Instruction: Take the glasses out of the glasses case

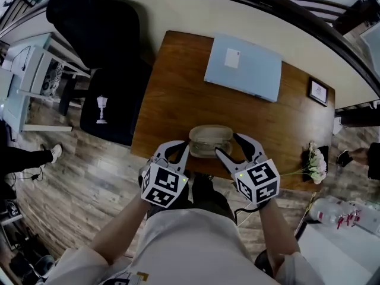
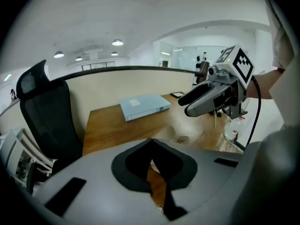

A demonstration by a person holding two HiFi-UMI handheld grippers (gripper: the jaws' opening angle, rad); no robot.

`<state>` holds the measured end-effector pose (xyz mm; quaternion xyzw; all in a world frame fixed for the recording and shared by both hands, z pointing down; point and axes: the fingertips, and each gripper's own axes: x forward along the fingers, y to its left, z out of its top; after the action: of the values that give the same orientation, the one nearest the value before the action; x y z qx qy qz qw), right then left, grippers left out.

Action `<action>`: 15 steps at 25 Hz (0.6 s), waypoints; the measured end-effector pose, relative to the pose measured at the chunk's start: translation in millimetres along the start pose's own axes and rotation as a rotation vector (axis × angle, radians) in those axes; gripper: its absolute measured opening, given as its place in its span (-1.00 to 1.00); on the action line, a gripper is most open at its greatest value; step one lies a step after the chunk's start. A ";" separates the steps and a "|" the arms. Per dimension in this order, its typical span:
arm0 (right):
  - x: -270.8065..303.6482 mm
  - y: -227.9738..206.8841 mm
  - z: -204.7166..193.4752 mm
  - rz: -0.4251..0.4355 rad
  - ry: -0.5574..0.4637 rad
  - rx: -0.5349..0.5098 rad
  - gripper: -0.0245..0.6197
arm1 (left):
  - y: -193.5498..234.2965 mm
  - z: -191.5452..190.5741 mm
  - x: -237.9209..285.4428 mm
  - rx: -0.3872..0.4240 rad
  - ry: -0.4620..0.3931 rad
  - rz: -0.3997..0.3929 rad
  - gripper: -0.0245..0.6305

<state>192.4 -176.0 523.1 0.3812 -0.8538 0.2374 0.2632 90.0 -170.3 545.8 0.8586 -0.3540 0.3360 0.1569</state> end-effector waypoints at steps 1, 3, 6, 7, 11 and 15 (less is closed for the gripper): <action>5.4 0.1 -6.2 0.003 0.017 -0.001 -0.05 | -1.7 -8.4 7.4 -0.003 0.017 -0.010 -0.92; 15.0 0.2 -19.3 0.007 0.052 0.000 -0.06 | -6.5 -25.8 22.3 -0.003 0.052 -0.029 -0.92; 26.7 0.3 -38.2 0.013 0.094 0.012 -0.06 | -12.9 -51.3 42.1 -0.012 0.103 -0.054 -0.92; 30.3 0.5 -43.4 0.016 0.104 0.019 -0.07 | -14.6 -58.8 47.7 -0.022 0.116 -0.064 -0.92; 42.1 1.6 -61.1 0.028 0.141 0.031 -0.08 | -24.5 -81.1 66.2 -0.060 0.158 -0.105 -0.92; 51.3 2.6 -73.8 0.039 0.176 0.029 -0.09 | -34.0 -96.0 75.8 -0.075 0.175 -0.117 -0.92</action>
<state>180.9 -156.8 610.2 0.3459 -0.8313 0.2871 0.3268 109.3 -135.9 666.5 0.8388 -0.3006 0.3864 0.2384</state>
